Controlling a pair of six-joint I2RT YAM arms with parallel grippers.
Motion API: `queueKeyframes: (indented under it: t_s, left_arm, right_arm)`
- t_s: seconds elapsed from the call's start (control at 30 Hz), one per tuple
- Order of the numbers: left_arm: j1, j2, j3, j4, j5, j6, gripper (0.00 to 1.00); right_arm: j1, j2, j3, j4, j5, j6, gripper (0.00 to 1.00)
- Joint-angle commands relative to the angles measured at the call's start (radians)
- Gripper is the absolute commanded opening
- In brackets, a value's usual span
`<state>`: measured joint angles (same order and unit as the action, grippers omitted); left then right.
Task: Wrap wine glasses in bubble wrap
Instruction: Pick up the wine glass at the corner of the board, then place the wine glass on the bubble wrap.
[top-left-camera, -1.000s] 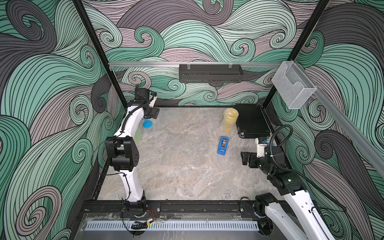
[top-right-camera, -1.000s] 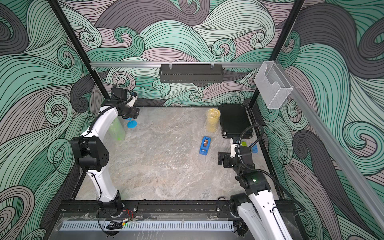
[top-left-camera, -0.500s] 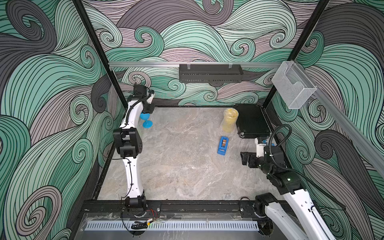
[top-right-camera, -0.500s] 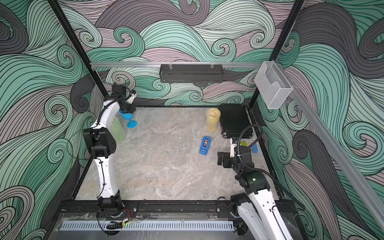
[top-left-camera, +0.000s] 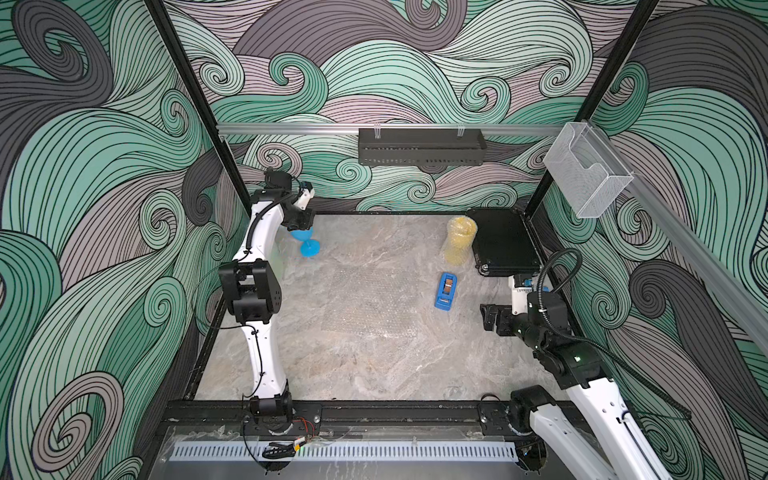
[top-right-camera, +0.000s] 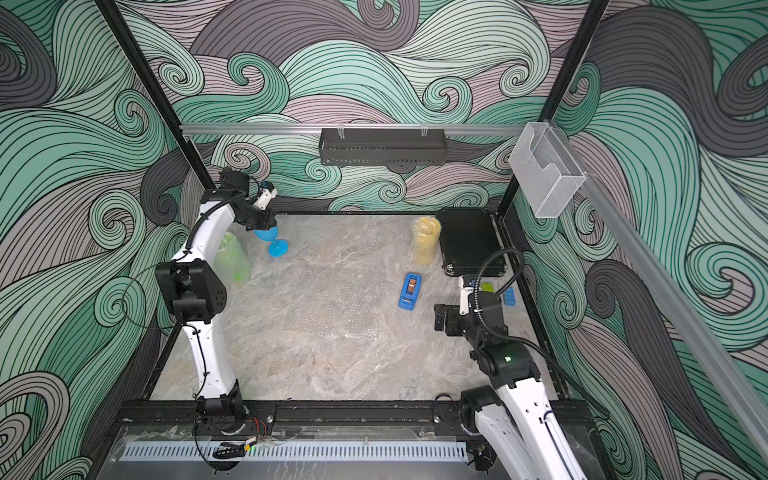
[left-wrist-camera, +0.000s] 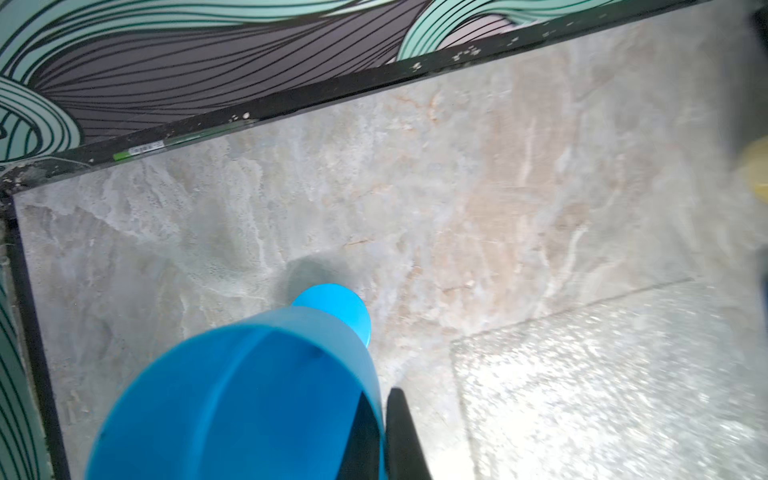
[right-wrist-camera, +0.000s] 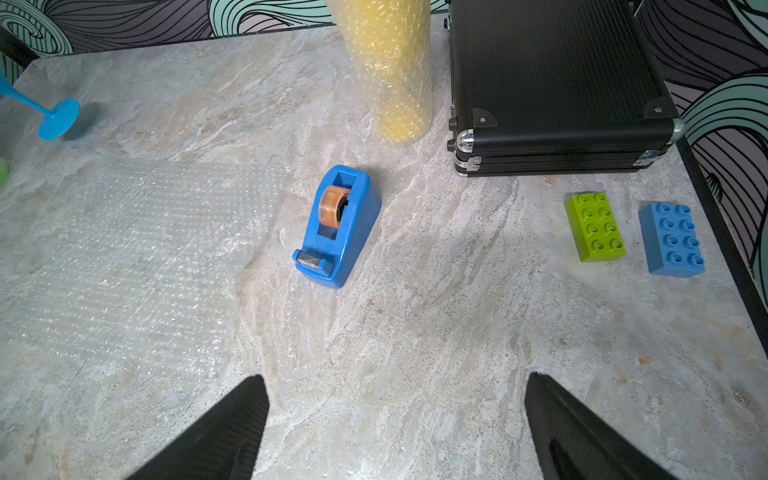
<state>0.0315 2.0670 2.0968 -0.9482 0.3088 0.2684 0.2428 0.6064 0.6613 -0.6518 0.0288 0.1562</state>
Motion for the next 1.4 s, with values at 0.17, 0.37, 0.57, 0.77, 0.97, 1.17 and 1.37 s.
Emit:
queueKeyframes:
  t_s: [0.17,0.37,0.57,0.77,0.97,1.17,1.37]
  left_arm:
    - [-0.076,-0.426,-0.337,0.188,0.447,-0.147,0.0]
    - [-0.152,-0.605,-0.567,0.218,0.579,-0.093,0.0]
    - [-0.25,-0.76,-0.806,0.247,0.705,0.021,0.0]
    - [-0.29,-0.831,-0.923,0.262,0.712,0.074,0.0]
    - [-0.303,-0.849,-0.942,0.247,0.716,0.092,0.0]
    - [-0.312,-0.855,-0.942,0.227,0.711,0.117,0.0]
    - [-0.319,-0.866,-0.933,0.219,0.753,0.117,0.0]
  right_arm:
    - [0.069,0.073,0.117,0.05,-0.259,-0.098,0.87]
    - [0.293,0.18,0.183,0.141,-0.261,-0.174,0.84]
    - [0.504,0.307,0.182,0.257,-0.302,-0.32,0.8]
    - [0.607,0.451,0.21,0.393,-0.316,-0.359,0.69]
    - [0.618,0.621,0.278,0.443,-0.33,-0.374,0.56]
    - [0.618,0.764,0.37,0.435,-0.331,-0.402,0.44]
    - [0.618,0.841,0.39,0.459,-0.336,-0.44,0.38]
